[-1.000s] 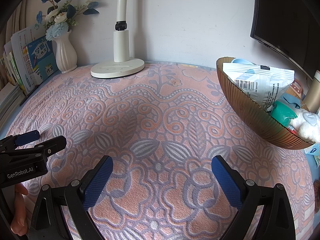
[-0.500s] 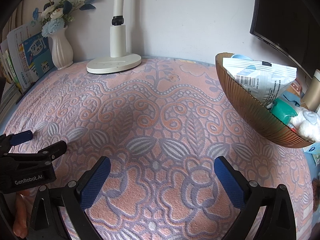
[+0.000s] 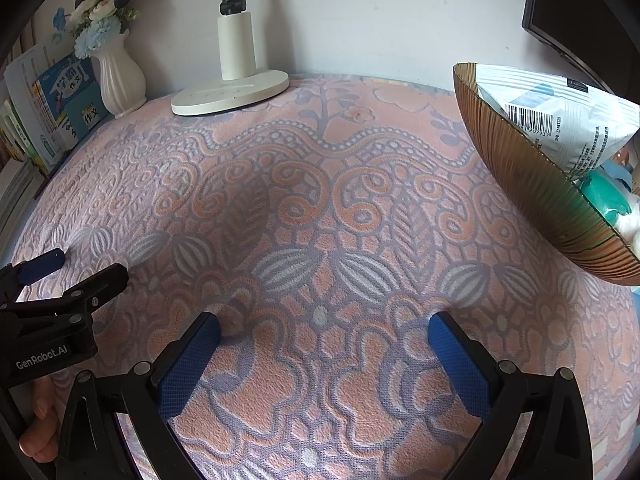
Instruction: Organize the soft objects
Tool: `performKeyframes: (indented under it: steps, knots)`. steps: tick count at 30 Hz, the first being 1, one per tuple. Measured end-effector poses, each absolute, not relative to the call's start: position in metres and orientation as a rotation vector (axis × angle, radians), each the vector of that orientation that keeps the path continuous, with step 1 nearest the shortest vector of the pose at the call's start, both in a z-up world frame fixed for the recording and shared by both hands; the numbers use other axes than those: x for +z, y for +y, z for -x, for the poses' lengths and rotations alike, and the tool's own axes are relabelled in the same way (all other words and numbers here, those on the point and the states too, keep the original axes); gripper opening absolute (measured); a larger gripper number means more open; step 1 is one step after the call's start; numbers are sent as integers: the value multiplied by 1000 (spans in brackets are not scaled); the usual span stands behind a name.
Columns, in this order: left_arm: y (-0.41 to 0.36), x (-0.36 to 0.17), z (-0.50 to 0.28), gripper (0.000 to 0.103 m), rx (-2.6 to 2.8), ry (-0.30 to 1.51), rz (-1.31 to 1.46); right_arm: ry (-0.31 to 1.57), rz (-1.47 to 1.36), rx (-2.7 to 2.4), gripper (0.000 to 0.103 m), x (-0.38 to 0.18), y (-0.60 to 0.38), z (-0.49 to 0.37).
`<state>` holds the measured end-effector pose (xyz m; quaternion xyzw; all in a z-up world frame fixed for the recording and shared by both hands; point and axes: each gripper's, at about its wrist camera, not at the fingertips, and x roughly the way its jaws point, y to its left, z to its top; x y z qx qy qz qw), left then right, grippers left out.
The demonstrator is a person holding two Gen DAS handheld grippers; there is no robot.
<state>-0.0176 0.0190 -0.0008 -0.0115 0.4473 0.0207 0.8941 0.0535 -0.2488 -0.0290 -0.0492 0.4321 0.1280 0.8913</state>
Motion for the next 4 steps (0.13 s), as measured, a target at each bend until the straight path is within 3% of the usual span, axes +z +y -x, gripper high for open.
performKeyframes:
  steps: [4]
  knots:
    - [20,-1,16,103,38,929,19,897,100,267,103,-29,-249,-54]
